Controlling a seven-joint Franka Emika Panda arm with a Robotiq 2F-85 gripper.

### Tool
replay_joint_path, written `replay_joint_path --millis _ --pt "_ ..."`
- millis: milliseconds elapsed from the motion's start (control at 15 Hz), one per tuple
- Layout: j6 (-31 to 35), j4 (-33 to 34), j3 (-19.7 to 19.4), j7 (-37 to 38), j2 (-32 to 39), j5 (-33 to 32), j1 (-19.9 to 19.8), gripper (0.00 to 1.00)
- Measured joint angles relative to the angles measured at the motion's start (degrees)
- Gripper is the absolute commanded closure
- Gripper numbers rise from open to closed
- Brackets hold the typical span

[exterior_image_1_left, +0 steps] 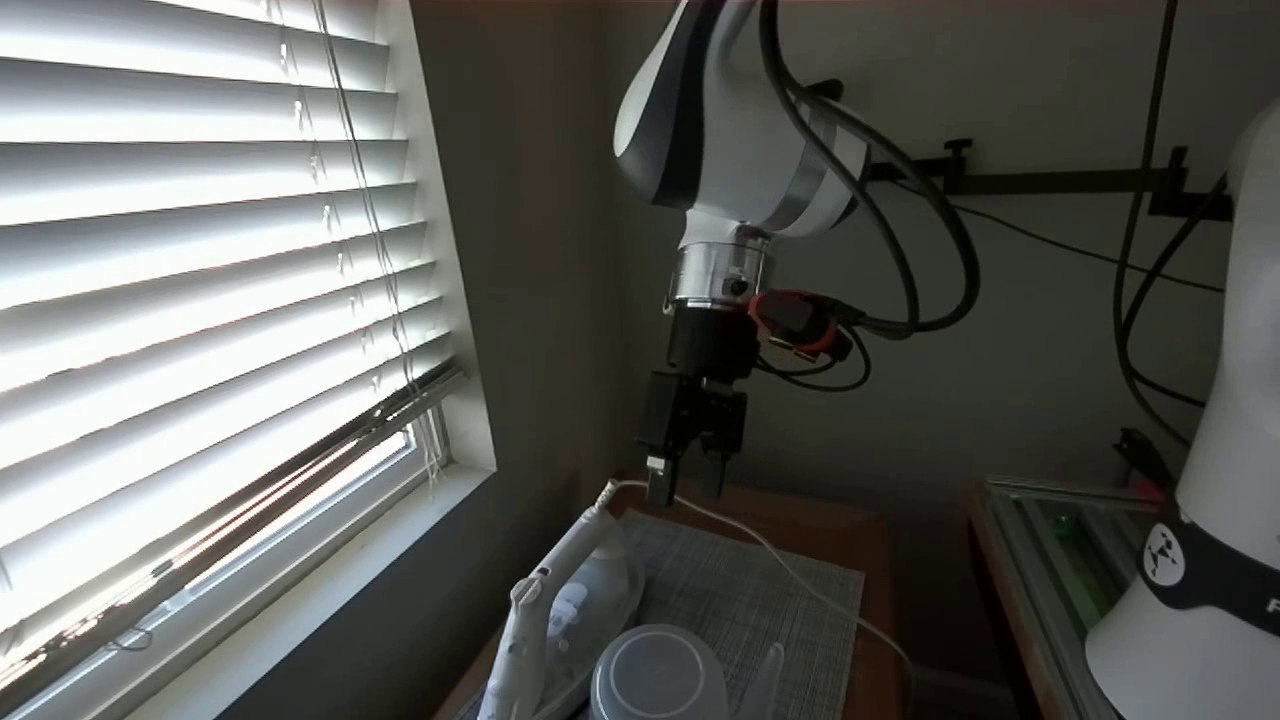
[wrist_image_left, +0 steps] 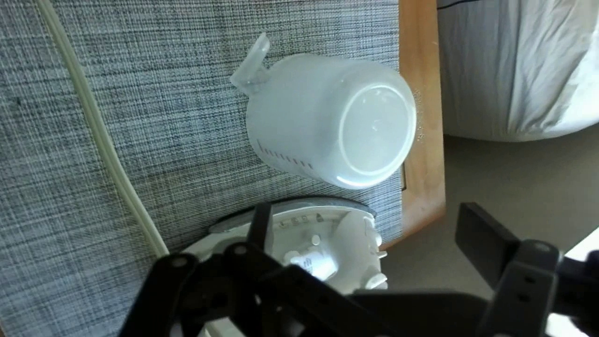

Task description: Turn the plastic jar over

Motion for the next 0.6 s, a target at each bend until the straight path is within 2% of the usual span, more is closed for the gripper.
replay_joint_path --millis 200,600 --pt "-2.40 0.26 0.20 -5.30 -1.83 -0.02 1.26 0.00" --pt "-3.12 0.25 0.20 -6.96 -2.46 -0.02 1.39 0.00"
